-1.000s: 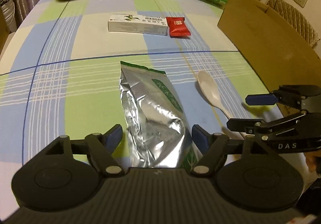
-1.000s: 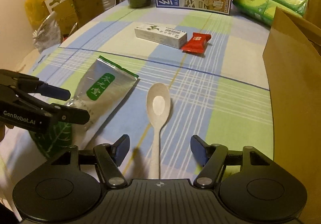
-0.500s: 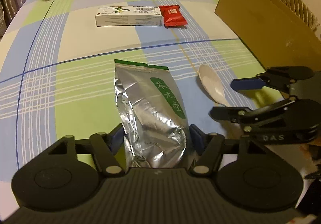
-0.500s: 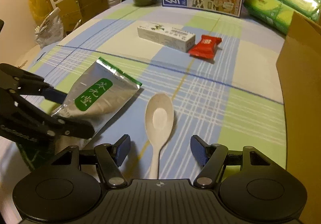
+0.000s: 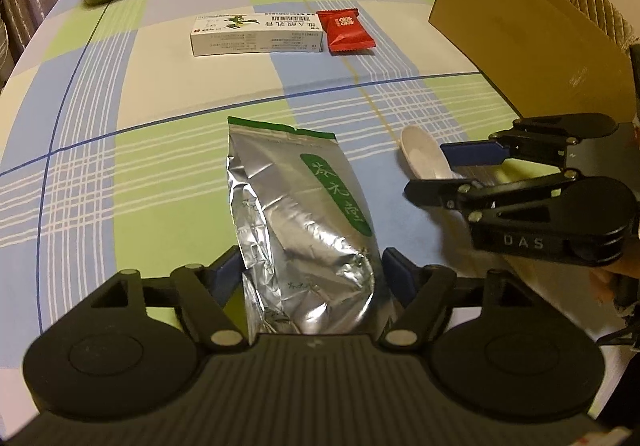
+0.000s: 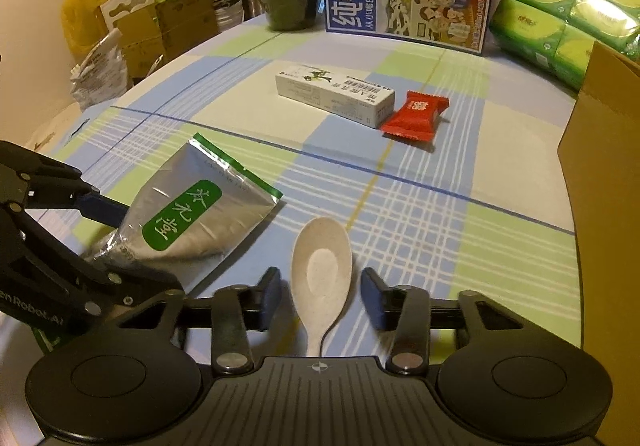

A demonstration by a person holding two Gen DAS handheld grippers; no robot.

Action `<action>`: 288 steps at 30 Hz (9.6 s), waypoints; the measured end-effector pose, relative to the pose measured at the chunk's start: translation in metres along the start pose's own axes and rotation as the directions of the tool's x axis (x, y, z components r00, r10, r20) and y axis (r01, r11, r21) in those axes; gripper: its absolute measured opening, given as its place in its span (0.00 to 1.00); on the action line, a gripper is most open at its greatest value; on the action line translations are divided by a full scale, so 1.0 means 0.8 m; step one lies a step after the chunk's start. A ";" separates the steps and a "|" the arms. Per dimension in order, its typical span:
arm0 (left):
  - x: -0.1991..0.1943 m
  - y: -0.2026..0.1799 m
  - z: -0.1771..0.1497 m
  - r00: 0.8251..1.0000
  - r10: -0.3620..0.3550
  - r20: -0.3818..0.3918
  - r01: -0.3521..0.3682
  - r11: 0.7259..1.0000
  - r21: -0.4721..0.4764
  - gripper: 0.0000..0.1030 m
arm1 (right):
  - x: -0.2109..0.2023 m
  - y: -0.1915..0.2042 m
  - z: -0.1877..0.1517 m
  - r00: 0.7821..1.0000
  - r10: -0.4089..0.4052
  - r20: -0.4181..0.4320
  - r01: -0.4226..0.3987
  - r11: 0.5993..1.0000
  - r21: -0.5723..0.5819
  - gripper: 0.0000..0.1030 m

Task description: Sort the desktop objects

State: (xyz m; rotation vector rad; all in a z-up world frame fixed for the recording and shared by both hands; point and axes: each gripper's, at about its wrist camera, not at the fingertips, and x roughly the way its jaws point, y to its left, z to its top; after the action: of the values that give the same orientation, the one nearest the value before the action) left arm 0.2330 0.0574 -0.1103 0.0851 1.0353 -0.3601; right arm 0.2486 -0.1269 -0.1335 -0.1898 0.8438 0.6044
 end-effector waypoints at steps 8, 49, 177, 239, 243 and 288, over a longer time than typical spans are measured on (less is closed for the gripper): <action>0.003 -0.007 -0.002 1.000 0.015 0.003 -0.015 0.999 0.038 0.72 | 0.001 0.005 0.000 1.000 -0.025 0.008 0.025 1.000 -0.003 0.28; -0.062 -0.023 0.005 0.991 -0.045 0.127 0.050 0.998 -0.040 0.45 | -0.095 -0.011 0.007 0.980 -0.088 0.180 0.058 0.985 0.164 0.28; -0.115 -0.275 0.167 0.946 -0.131 0.297 0.137 0.991 -0.002 0.58 | -0.330 -0.250 0.018 0.894 -0.381 0.237 0.260 0.869 0.420 0.77; -0.115 0.019 0.037 0.926 0.249 0.286 -0.166 0.944 -0.285 0.99 | -0.141 -0.026 0.060 0.976 -0.112 0.185 0.063 0.966 0.251 0.98; -0.078 0.031 0.045 0.928 0.256 0.271 -0.167 0.936 -0.310 0.99 | -0.099 -0.039 0.062 0.980 -0.116 0.160 0.075 0.967 0.242 0.97; 0.041 0.085 0.106 0.929 0.248 0.276 -0.172 0.947 -0.273 0.99 | 0.111 -0.082 0.123 0.973 -0.162 0.162 0.139 0.980 0.146 0.27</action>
State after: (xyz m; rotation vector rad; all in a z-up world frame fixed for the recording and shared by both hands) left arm 0.3403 0.0931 -0.1014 -0.0798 0.7446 -0.0425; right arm 0.3946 -0.1043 -0.1398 -0.0772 0.6913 0.4133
